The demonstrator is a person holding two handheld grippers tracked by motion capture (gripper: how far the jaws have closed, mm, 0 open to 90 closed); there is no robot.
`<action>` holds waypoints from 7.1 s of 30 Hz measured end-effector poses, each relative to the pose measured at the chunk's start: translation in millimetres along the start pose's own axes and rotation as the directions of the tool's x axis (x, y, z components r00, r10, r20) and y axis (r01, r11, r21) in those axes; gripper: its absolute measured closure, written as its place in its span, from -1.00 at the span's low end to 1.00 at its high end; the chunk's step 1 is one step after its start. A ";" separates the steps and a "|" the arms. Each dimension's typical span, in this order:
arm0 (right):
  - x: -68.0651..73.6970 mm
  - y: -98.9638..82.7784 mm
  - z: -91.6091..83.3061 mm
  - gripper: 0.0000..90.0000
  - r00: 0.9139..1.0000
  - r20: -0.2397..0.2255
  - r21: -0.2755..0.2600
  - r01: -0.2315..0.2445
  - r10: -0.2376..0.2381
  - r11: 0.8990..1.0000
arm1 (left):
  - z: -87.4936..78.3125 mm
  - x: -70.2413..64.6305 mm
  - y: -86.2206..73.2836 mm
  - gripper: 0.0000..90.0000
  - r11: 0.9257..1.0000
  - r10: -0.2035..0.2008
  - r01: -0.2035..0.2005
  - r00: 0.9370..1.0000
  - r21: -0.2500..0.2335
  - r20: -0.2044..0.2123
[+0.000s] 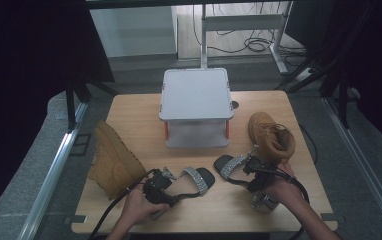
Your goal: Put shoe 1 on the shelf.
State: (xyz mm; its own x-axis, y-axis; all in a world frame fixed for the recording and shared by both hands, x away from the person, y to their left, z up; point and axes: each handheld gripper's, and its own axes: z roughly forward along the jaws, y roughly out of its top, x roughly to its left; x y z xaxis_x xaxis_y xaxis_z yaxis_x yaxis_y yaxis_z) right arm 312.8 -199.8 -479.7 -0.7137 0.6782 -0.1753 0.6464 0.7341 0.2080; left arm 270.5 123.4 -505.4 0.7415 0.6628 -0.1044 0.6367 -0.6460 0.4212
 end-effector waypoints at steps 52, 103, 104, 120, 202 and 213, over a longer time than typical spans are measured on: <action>-6.3 26.3 -7.3 -0.05 0.902 -0.189 -0.159 -0.418 0.388 0.895 | -15.9 34.8 28.1 -0.07 0.910 -0.361 0.329 0.928 -0.251 -0.093; -2.7 117.2 38.5 -0.06 0.748 -0.118 -0.242 -0.659 0.653 0.712 | 23.7 76.8 76.6 -0.07 0.782 -0.590 0.535 0.800 -0.319 -0.106; -2.6 117.8 38.6 -0.06 0.746 -0.114 -0.245 -0.661 0.656 0.709 | 24.6 76.5 76.7 -0.07 0.782 -0.591 0.538 0.800 -0.314 -0.103; 6.2 128.9 42.8 -0.19 0.741 -0.055 -0.240 -0.661 0.670 0.711 | 31.7 79.7 77.8 -0.13 0.773 -0.604 0.564 0.794 -0.290 -0.067; 41.1 14.5 44.3 -0.15 0.960 -0.145 -0.571 -0.279 0.239 0.772 | 11.7 19.6 -9.2 -0.01 0.885 -0.352 0.259 0.916 -0.388 -0.191; 46.1 18.6 43.5 -0.11 0.960 -0.132 -0.581 -0.276 0.246 0.765 | 15.7 15.5 -1.1 0.02 0.879 -0.350 0.264 0.923 -0.397 -0.160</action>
State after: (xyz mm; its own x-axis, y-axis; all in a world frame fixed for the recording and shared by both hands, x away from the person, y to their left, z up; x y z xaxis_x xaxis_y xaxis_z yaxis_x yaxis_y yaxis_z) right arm 303.7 -153.3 -525.8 -0.5616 0.8273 0.0096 0.5349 0.3541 0.7671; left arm 284.6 128.5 -521.6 0.4275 0.8985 -0.0994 0.6715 -0.2419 0.7004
